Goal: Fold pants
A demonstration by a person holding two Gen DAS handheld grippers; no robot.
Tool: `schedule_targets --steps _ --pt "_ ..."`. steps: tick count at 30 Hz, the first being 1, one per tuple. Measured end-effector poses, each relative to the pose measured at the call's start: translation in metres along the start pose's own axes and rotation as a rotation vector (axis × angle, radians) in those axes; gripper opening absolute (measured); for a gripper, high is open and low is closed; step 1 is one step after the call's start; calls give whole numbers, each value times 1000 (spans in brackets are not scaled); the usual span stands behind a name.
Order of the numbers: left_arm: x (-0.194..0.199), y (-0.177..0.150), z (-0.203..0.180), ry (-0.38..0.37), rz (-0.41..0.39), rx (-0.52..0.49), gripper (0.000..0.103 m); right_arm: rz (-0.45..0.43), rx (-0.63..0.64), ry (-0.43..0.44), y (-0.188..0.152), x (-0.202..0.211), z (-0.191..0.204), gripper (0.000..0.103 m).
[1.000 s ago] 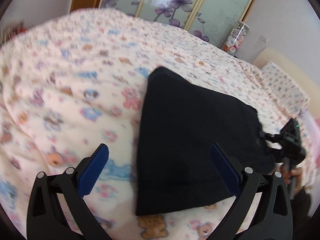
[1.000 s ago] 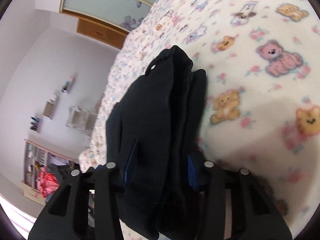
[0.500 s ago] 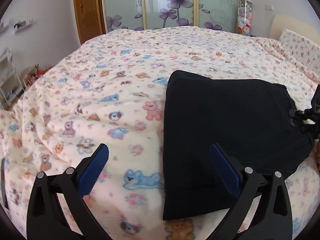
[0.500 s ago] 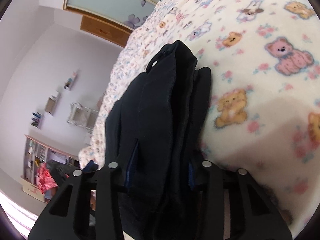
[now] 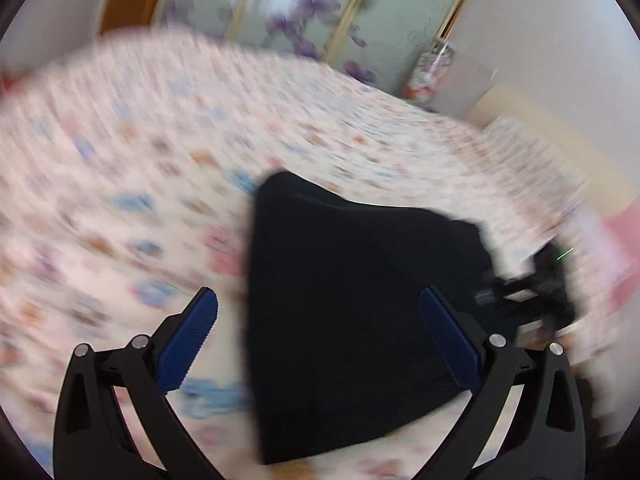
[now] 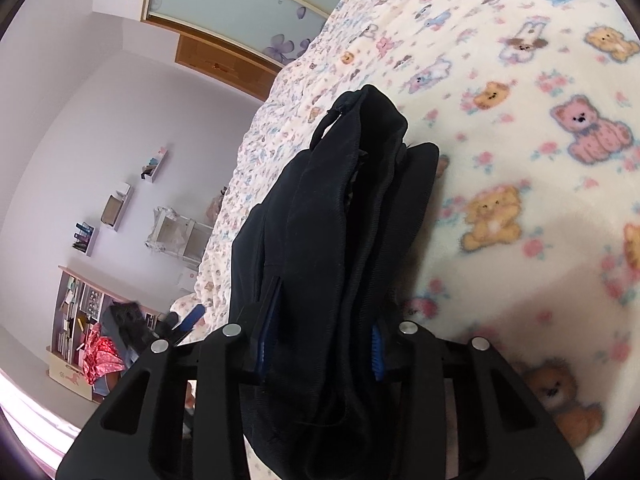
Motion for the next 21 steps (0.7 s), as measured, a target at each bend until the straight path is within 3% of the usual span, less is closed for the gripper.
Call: schedule_targets --steps 3,7,8,11,16,18,20,21 --pt "-18 12 23 -82 76 132 101 6 3 -7 1 -1 -2 38" --pt "-44 9 48 -298 171 311 101 14 9 -15 2 -2 -4 38" --pt "-49 6 49 -315 191 324 101 15 9 -16 2 -3 -4 38" --pt "-64 3 49 -276 239 305 101 15 8 -18 2 -5 -4 38" --pt "-65 10 34 -365 192 291 100 16 -1 -19 1 -5 -7 38" --pt "-64 9 29 -350 178 268 99 20 -13 -19 1 -5 -10 38" --pt "-66 6 28 -303 174 247 91 28 -34 -19 0 -6 -14 40" --pt "-69 3 30 -270 177 247 82 30 -38 -25 0 -6 -15 40"
Point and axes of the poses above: each gripper's, at about its wrist camera, not at the fingertips, and x roughly against the way its jaws point, z to its left, y to its top, the point moved 5 cm from there along -x, roughly the way its jaws point, and after that the axes turned 2 degrees about z, right-handed, at the moved point
